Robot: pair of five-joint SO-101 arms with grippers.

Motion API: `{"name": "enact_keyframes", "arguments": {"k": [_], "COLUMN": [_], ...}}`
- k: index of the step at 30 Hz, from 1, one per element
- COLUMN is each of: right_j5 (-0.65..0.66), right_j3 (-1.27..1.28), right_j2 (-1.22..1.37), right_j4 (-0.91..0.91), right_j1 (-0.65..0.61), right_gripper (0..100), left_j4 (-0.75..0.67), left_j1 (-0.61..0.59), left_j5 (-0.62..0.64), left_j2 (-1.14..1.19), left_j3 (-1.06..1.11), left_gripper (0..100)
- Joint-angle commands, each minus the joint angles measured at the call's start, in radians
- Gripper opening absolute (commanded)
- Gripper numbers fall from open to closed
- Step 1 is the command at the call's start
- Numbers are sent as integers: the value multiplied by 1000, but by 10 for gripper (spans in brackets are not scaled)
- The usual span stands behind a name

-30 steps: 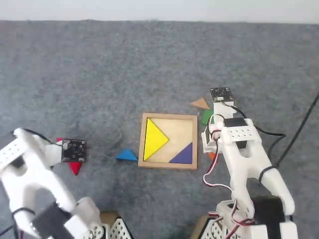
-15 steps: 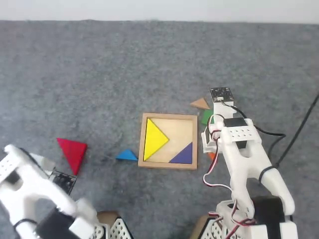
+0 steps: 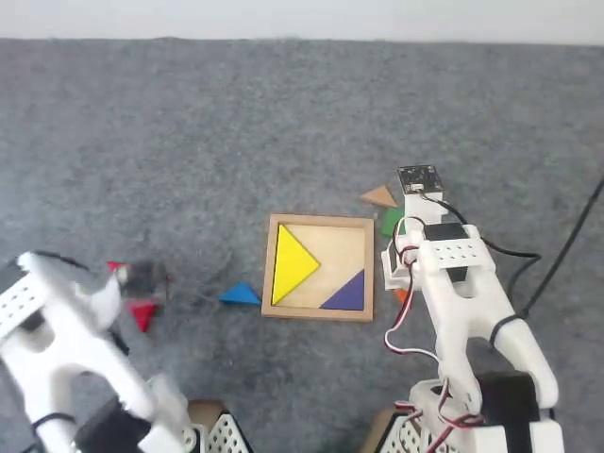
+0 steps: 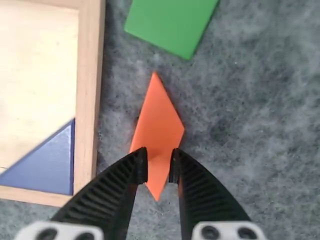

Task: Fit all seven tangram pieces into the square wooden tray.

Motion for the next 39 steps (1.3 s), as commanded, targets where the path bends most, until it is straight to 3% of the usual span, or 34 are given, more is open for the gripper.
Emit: {"name": "enact_keyframes", "arguments": {"k": [1, 5, 8, 17, 20, 23, 29, 34, 36, 39], "right_j5": [-3, -3, -3, -3, -3, -3, -3, -3, -3, -3], "right_j3": [-8, -8, -8, -8, -8, -8, -8, -8, -8, -8], "right_j2": [-54, -54, -54, -54, -54, -54, -54, -54, -54, -54], "right_j4": [-12, -10, -10, -5, -5, -5, -4, -4, -4, -4], "right_j1": [19, 19, 19, 19, 19, 19, 19, 19, 19, 19], "right_gripper": [98, 98, 98, 98, 98, 98, 98, 98, 98, 98], "left_j4": [-153, -339, -388, -396, -402, -519, -763, -953, -939, -812], "left_j1": [71, 49, 64, 259, 315, 327, 327, 331, 330, 293], "left_j5": [988, 1539, 1812, 1958, 1961, 2013, 1979, 1959, 1953, 1950], "left_j2": [-32, -35, -34, -26, -25, -25, -21, 138, 256, 385], "left_j3": [-51, -74, -111, -157, -153, -153, -81, -10, -76, -231], "left_gripper": [19, 21, 21, 29, 115, 162, 36, 13, 12, 12]}}
